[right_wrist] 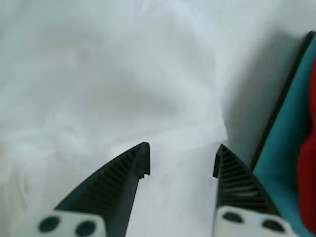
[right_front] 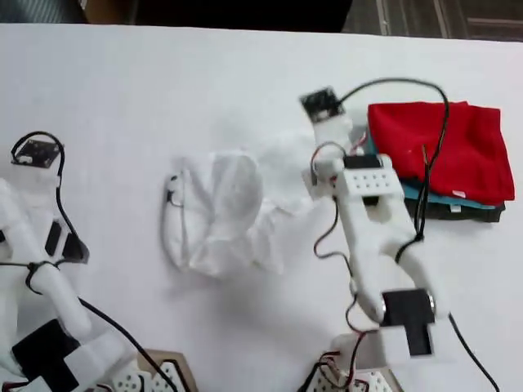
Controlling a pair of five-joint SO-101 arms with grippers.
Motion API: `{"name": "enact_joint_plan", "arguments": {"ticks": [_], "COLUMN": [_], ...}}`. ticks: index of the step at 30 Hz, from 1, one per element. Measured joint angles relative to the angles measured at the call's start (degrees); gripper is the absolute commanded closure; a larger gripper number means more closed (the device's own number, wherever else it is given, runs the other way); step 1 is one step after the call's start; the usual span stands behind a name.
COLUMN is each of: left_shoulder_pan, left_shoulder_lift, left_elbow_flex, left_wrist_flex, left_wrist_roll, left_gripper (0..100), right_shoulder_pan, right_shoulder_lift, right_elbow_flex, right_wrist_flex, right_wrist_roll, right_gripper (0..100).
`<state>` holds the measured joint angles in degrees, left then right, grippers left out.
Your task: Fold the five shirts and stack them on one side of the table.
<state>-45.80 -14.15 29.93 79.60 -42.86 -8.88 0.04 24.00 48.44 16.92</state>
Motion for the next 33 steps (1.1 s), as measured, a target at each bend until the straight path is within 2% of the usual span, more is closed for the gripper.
{"name": "enact_joint_plan", "arguments": {"ticks": [3,6,10,15,26,33], "left_shoulder_pan": [0.0,0.0,0.0,0.0,0.0,0.5], "left_shoulder_lift": [0.0,0.0,0.0,0.0,0.0,0.0], "left_elbow_flex": [0.0,0.0,0.0,0.0,0.0,0.0], "left_wrist_flex": [0.7,1.0,1.0,1.0,1.0,1.0], "left_wrist_roll": [0.0,0.0,0.0,0.0,0.0,0.0], "left_gripper": [74,74,74,74,74,74], "right_shoulder_pan": [-0.4,-2.8,-6.4,-6.6,-1.2,-3.4], "right_shoulder_lift": [4.7,10.0,13.5,13.9,14.2,14.6], "right_elbow_flex": [-7.3,-11.6,-12.7,-13.2,-13.5,-13.5], "right_wrist_flex": [0.3,4.7,11.5,16.4,16.4,17.1], "right_wrist_roll": [-2.2,-2.5,-2.5,-2.5,-2.5,-2.5], "right_gripper": [78.6,78.6,78.6,78.6,78.6,78.6]}}
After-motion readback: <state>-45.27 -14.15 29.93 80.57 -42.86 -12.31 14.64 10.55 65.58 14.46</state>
